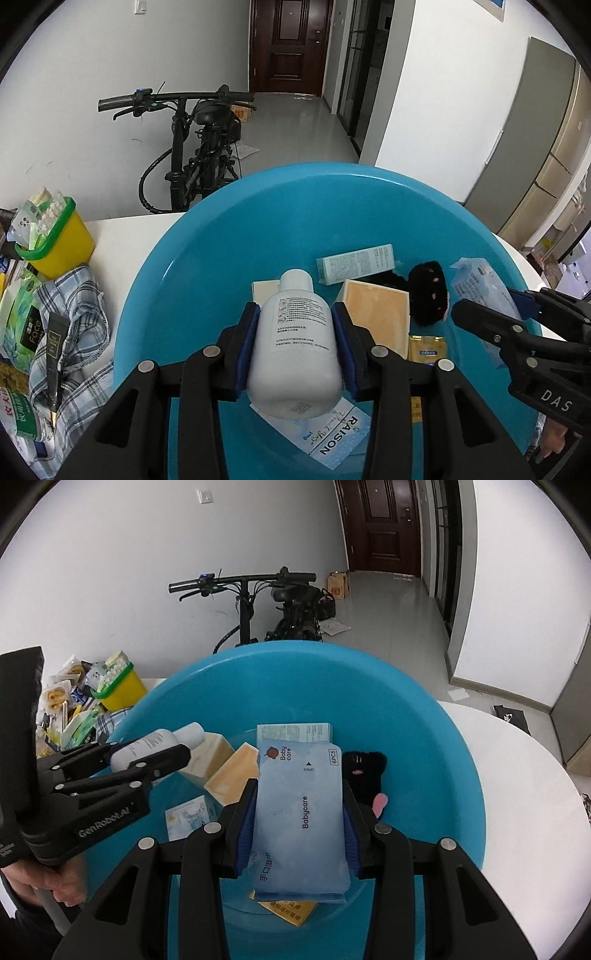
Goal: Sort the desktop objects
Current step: 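Lower the white bottle into the basin and open the left gripper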
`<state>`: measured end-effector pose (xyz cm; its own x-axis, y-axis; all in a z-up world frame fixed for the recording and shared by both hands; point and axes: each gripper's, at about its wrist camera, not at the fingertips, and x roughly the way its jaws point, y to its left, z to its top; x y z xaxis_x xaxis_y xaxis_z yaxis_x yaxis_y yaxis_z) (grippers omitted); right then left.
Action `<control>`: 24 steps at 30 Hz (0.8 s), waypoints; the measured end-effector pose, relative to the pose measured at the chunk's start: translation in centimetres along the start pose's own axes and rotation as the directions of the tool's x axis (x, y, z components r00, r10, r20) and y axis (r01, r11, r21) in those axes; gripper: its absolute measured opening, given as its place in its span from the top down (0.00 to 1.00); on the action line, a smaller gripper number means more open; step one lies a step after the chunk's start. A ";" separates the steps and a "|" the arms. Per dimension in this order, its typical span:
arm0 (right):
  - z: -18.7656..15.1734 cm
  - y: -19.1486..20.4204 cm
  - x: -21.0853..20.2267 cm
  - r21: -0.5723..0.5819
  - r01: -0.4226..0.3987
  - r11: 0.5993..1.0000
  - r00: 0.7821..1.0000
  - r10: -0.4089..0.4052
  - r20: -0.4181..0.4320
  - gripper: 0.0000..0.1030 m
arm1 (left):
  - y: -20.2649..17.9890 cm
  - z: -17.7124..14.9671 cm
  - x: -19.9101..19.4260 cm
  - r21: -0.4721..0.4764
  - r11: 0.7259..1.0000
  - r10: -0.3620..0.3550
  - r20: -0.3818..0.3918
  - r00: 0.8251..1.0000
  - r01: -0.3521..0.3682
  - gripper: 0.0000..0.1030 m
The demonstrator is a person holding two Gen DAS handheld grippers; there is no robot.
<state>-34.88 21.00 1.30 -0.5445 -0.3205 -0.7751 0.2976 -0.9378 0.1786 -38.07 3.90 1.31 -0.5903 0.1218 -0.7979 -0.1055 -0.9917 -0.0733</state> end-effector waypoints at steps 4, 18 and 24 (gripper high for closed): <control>-0.1 0.2 0.3 -0.009 0.019 1.000 1.000 -0.019 -0.008 0.62 | -0.2 -0.1 0.5 0.018 1.000 0.020 -0.022 1.000 -0.019 0.60; -0.4 0.5 1.2 -0.025 0.033 0.999 0.999 -0.034 -0.039 0.62 | -0.3 -0.2 0.9 0.020 1.000 0.025 -0.039 0.999 -0.025 0.60; -0.4 0.8 1.2 -0.038 0.035 0.999 0.999 -0.037 -0.038 0.62 | -0.2 -0.2 0.9 0.017 1.000 0.024 -0.040 0.999 -0.023 0.60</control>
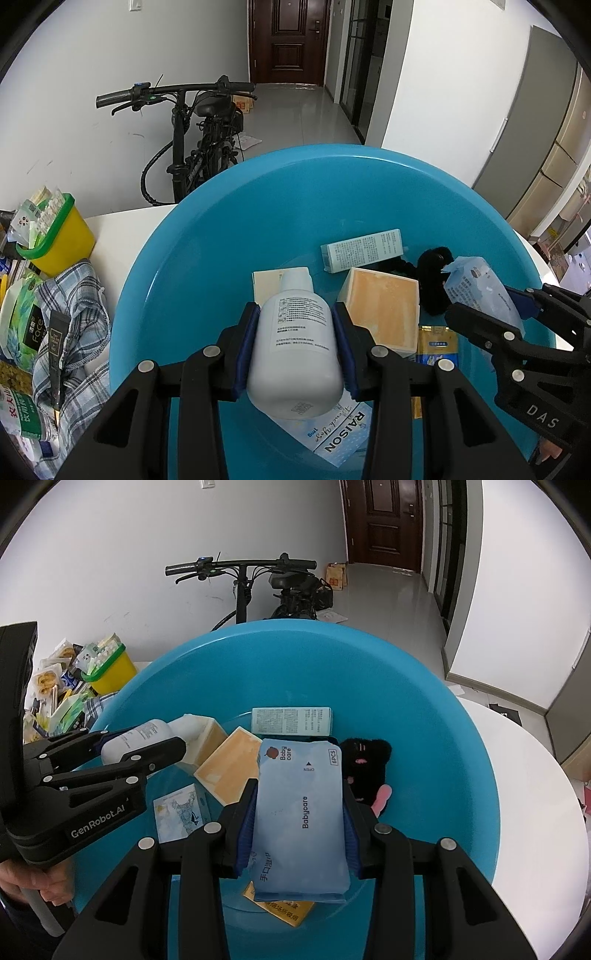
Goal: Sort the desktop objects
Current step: 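Lower the white bottle into the basin and open the left gripper, then lower the wipes pack into the basin and open the right gripper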
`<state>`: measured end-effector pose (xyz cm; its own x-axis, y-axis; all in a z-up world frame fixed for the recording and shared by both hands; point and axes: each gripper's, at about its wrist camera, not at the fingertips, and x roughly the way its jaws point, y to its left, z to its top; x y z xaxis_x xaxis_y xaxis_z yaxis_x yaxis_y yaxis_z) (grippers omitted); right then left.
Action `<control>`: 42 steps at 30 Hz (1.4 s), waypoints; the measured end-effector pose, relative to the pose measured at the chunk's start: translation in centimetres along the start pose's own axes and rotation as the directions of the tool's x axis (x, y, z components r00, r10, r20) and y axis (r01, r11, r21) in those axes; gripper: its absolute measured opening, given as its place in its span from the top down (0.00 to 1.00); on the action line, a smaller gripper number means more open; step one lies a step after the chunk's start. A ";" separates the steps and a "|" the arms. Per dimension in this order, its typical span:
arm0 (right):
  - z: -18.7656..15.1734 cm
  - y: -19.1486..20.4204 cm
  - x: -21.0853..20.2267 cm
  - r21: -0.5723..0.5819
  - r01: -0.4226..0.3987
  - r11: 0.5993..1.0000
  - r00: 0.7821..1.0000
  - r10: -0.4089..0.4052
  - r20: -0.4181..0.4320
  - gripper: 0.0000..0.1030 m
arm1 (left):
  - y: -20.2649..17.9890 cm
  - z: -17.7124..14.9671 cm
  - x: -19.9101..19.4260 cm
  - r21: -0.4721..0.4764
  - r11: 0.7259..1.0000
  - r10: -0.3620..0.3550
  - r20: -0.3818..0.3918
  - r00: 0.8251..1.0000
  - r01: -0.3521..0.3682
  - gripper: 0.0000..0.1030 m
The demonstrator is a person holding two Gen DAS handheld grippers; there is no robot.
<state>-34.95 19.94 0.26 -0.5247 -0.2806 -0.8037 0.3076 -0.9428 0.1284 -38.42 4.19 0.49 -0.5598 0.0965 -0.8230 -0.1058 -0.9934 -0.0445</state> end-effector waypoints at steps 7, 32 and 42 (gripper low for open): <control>0.0 0.1 0.1 -0.003 0.002 1.000 1.000 -0.002 0.000 0.62 | 0.0 0.0 -0.1 -0.004 1.000 -0.010 0.003 1.000 0.010 0.59; 0.1 0.3 0.4 -0.006 0.016 1.000 1.000 -0.016 -0.008 0.62 | 0.0 0.3 -2.5 -0.009 0.999 0.035 0.094 0.995 -0.034 0.19; -0.2 0.4 0.0 -0.023 0.033 0.999 0.999 -0.033 -0.003 0.53 | 0.6 0.4 -2.4 -0.031 0.999 0.031 0.087 0.996 -0.028 0.19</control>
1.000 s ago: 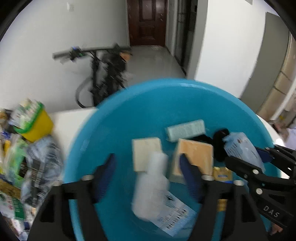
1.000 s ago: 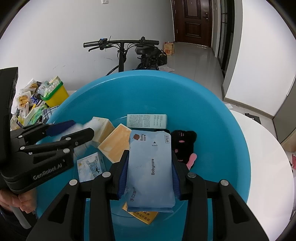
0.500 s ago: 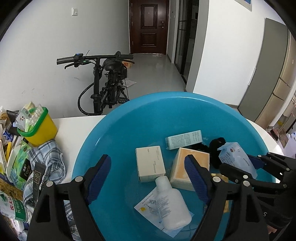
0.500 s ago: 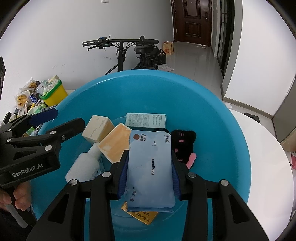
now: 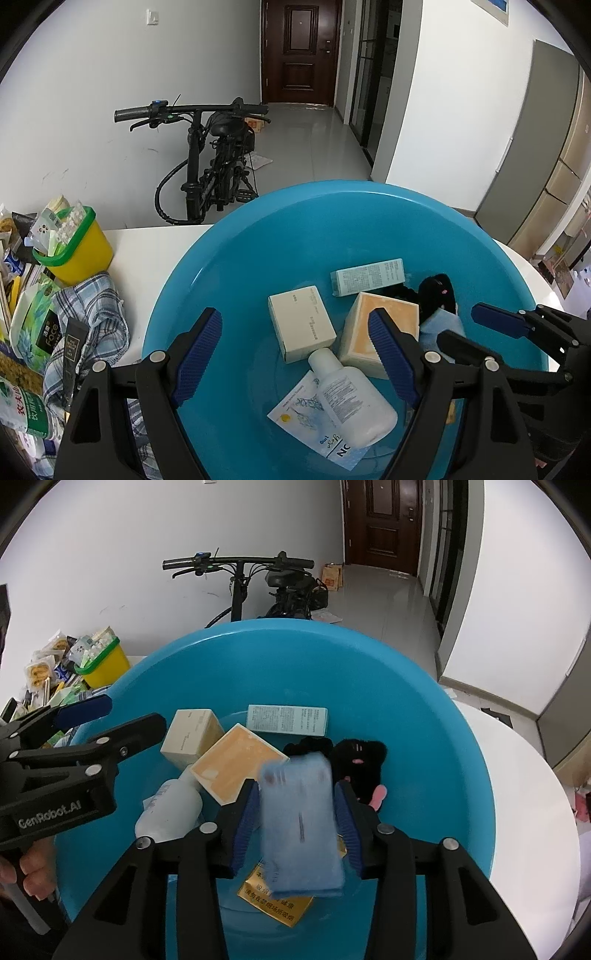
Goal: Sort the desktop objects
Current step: 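Lower the wipes pack into the basin and open the right gripper, then lift both open grippers out of the basin and back toward the plaid shirt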
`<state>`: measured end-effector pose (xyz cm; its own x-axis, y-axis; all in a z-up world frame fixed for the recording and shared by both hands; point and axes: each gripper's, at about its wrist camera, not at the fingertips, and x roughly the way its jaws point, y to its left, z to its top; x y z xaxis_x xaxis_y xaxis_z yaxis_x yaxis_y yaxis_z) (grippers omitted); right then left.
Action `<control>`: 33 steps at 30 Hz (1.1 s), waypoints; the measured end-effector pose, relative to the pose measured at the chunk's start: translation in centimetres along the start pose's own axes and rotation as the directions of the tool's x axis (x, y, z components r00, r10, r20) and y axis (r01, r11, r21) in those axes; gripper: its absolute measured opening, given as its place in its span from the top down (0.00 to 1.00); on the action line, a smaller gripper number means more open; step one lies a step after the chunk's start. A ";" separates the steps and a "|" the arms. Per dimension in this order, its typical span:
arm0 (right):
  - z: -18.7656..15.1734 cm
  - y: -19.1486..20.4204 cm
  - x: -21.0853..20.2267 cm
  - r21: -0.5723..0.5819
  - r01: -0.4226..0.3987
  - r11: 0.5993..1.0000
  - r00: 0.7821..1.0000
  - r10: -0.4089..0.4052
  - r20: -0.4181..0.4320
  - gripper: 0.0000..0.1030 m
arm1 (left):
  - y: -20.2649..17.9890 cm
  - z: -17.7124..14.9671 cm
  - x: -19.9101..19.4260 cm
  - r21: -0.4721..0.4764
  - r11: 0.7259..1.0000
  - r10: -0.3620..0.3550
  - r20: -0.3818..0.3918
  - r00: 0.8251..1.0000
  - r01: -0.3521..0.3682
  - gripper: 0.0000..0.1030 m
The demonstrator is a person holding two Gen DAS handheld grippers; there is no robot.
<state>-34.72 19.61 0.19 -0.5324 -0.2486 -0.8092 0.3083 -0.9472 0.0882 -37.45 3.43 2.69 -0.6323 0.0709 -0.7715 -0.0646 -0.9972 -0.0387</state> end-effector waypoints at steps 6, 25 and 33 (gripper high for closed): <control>0.1 -0.5 0.0 0.025 -0.004 1.000 1.000 0.004 0.001 0.37 | -0.2 0.0 -0.1 0.008 1.000 0.001 0.003 1.000 -0.001 0.19; 0.5 -0.5 -3.1 0.034 0.012 0.999 0.983 -0.018 0.185 0.12 | 0.8 0.3 -3.8 -0.062 0.997 -0.035 0.211 0.977 0.049 0.19; 0.8 -1.2 -6.7 0.059 0.040 0.997 0.925 -0.059 0.375 0.12 | 2.1 0.6 -7.0 -0.088 0.991 -0.062 0.363 0.930 0.101 0.13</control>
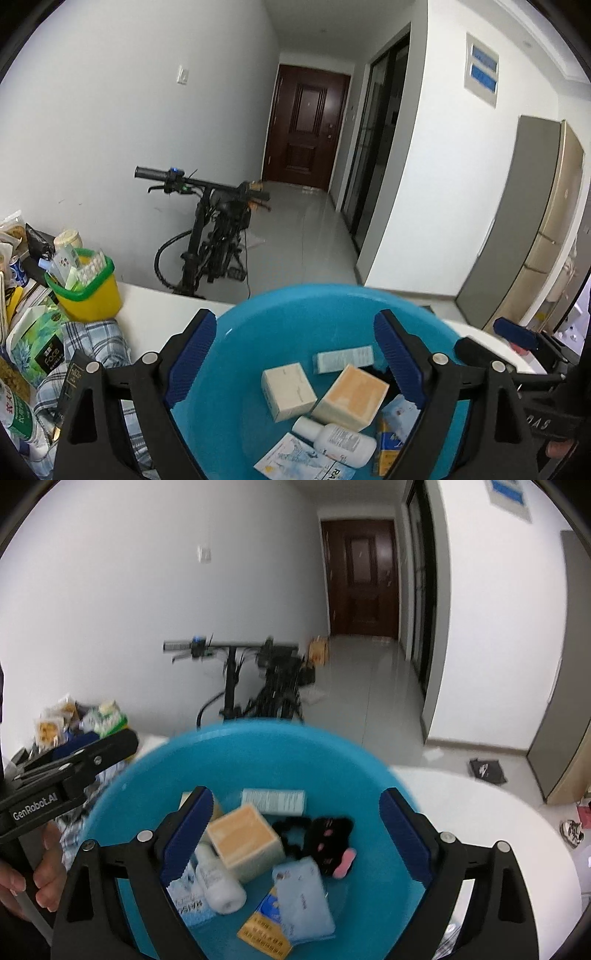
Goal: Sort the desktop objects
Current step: 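Lift both open grippers out of the basin and back toward the plaid shirt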
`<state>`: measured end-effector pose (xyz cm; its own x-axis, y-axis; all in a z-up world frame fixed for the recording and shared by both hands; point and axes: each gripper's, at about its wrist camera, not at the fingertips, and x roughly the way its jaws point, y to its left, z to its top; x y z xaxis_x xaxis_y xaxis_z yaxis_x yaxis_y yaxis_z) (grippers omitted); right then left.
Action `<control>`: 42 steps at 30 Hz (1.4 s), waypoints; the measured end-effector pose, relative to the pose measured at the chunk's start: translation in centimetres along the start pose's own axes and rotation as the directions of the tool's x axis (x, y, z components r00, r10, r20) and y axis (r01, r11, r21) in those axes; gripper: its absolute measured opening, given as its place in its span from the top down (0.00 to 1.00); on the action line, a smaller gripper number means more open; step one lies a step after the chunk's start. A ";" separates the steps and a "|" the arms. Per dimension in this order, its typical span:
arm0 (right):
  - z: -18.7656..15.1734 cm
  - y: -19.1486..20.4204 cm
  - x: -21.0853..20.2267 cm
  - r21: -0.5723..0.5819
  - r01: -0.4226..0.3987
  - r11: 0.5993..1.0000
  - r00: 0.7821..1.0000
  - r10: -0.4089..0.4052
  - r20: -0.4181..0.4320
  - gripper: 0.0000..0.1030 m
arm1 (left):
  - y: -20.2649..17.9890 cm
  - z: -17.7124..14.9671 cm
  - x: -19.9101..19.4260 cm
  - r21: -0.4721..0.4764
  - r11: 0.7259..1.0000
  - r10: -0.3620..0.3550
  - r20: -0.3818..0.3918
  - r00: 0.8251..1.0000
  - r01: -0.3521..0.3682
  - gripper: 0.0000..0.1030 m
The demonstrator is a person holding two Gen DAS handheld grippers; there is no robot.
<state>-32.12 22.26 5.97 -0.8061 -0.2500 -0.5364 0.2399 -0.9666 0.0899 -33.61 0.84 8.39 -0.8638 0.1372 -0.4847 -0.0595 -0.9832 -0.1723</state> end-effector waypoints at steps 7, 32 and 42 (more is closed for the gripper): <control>0.7 -0.1 -2.9 0.012 -0.045 0.999 0.983 0.042 0.178 0.04 | -0.4 0.4 -1.7 0.038 0.999 -0.005 0.100 0.995 0.001 0.05; 0.8 0.1 -5.0 0.012 0.032 0.999 0.960 -0.034 0.278 0.00 | -1.4 -0.2 -5.0 0.098 0.994 0.017 0.220 0.975 -0.040 0.00; 1.2 1.9 -7.5 -0.057 0.049 0.997 0.958 -0.031 0.284 0.00 | -1.3 0.0 -7.9 0.081 0.996 0.007 0.214 0.977 -0.025 0.00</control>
<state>-26.23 22.29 11.17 -0.9336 -0.2257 -0.2785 0.2306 -0.9729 0.0155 -26.73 0.98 12.46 -0.9513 0.1012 -0.2910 -0.0782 -0.9929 -0.0897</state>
